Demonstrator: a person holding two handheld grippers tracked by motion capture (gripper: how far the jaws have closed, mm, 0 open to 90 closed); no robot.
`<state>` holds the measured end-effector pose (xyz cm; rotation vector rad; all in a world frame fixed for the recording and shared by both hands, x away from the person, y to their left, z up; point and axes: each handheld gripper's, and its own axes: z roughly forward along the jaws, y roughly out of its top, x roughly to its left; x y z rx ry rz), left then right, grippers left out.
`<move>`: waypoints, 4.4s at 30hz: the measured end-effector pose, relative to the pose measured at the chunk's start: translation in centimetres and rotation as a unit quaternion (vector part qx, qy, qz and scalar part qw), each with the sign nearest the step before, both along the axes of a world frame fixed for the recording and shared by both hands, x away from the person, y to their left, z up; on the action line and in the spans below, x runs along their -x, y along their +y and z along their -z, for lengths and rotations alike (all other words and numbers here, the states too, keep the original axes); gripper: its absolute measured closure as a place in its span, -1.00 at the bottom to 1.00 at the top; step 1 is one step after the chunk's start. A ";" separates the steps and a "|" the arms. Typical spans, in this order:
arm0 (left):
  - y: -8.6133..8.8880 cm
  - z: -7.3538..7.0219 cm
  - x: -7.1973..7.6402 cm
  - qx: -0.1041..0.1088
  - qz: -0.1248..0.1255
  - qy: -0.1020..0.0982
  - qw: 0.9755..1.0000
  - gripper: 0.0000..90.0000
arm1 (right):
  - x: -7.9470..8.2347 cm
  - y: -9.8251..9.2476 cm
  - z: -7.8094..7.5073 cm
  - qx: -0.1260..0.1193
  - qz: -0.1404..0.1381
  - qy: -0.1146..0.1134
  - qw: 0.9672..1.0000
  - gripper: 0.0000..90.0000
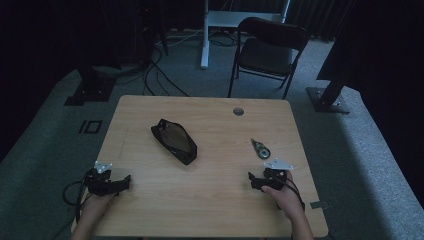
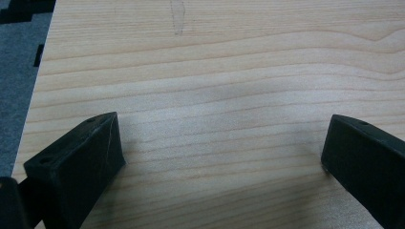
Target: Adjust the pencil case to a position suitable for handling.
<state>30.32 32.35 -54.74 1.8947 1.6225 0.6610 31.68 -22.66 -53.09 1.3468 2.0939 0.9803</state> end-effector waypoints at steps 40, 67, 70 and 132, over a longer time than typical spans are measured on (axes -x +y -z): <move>0.0 0.0 0.0 0.000 -0.001 0.000 1.000 -0.99 | -2.2 10.6 -1.7 -0.024 -0.162 -0.026 0.986 -0.63; -0.1 0.0 0.0 0.000 0.008 0.001 1.000 -0.99 | -4.8 18.0 -2.6 -0.025 -0.220 -0.039 0.974 -0.29; -0.1 0.0 0.0 0.000 0.008 0.001 1.000 -0.99 | -5.4 18.0 -2.8 -0.031 -0.214 -0.038 0.976 0.04; -0.1 0.0 0.0 0.000 0.008 0.000 1.000 -0.99 | -3.2 7.9 -2.2 -0.022 -0.112 -0.039 0.993 0.62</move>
